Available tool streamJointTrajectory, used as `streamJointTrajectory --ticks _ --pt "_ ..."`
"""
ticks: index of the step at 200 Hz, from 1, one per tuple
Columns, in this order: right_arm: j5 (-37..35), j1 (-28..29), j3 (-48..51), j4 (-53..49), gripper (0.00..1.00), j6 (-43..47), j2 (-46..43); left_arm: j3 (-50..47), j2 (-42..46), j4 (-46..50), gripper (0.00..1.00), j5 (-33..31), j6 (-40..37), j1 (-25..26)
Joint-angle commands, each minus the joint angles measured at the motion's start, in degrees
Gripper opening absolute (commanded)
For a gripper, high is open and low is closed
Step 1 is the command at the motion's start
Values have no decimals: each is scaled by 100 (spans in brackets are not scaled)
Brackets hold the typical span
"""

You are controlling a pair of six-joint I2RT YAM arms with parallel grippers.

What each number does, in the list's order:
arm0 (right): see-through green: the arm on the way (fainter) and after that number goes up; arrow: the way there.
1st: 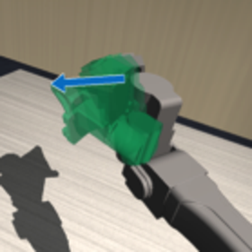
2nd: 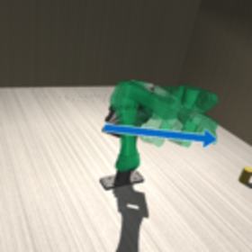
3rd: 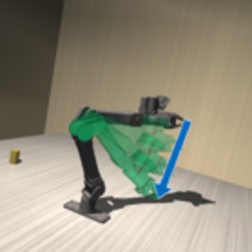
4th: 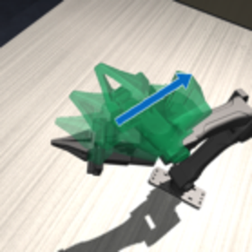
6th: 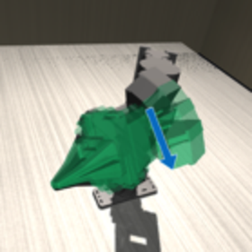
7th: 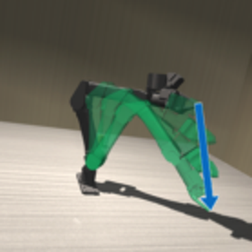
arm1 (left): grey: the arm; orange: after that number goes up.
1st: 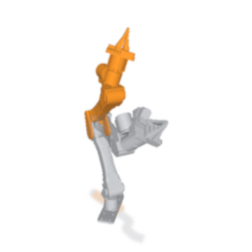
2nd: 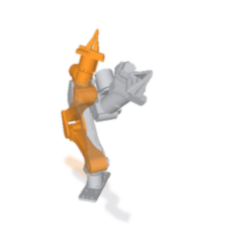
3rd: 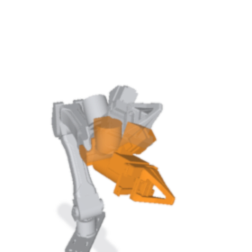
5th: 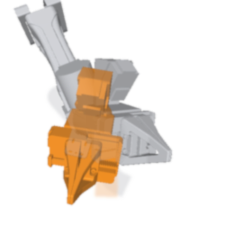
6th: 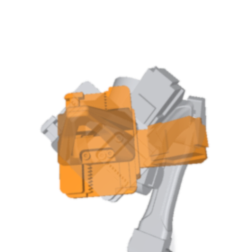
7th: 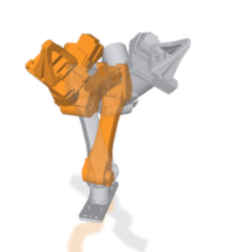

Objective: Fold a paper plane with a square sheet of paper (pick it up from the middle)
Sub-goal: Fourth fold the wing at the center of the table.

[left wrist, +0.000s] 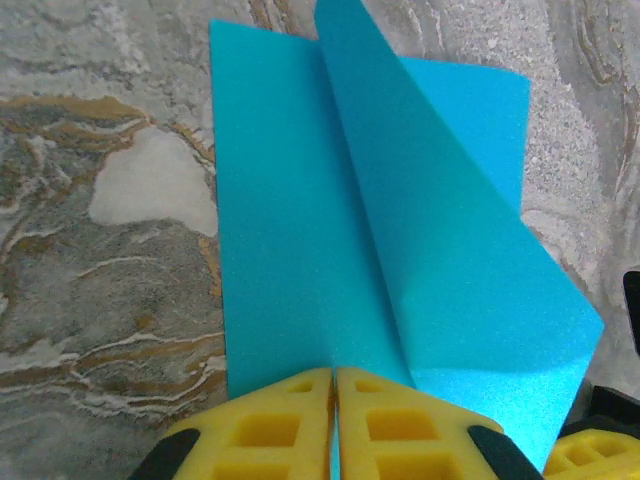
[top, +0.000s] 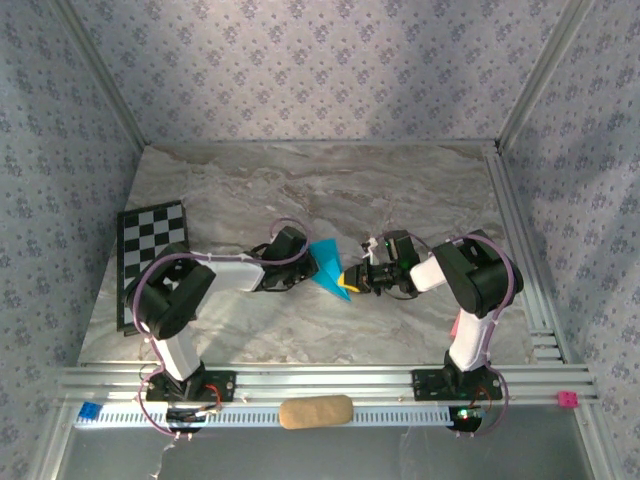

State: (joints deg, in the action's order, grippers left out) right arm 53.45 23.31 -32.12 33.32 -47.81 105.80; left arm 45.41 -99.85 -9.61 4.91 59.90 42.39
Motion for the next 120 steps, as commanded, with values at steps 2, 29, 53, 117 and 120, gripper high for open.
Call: streamJointTrajectory --ticks 2,29,53,117,120 --pt "-713 77 175 -608 0 -122 165 -43 -35 442 11 -101 84 102" --pt "-751 107 167 -645 0 -132 108 -85 35 565 10 -253 186 162" --pt "-751 121 214 -601 0 -225 -18 -115 110 655 10 -379 250 191" --pt "-712 138 88 -915 0 -67 -62 -159 186 700 10 -447 224 225" --pt "-705 139 67 -960 0 -44 -42 -163 178 685 10 -440 216 226"
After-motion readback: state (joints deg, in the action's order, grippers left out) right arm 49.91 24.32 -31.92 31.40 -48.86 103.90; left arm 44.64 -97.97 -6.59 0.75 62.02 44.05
